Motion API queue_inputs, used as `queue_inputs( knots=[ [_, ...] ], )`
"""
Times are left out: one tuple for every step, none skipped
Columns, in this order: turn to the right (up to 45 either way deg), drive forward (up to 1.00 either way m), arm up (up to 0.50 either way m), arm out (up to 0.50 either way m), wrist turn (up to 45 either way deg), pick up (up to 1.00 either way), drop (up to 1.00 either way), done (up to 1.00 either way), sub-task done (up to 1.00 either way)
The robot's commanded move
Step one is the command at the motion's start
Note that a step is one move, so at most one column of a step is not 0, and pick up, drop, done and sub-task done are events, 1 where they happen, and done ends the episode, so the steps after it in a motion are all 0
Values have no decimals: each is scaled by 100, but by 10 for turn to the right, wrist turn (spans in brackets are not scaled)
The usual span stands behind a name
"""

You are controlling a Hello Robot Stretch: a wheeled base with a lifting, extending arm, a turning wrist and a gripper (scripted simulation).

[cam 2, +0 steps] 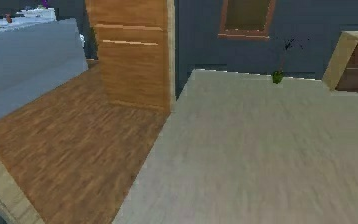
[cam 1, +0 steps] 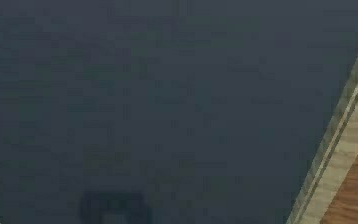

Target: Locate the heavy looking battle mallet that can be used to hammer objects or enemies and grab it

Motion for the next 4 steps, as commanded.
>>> queue_inputs(
  knots=[
    [-270, 0, 0, 0, 0, 0, 0, 0, 0],
    [0, 15, 0, 0, 0, 0, 0, 0, 0],
    [-360, 0, 0, 0, 0, 0, 0, 0, 0],
    [0, 15, 0, 0, 0, 0, 0, 0, 0]
  ],
)
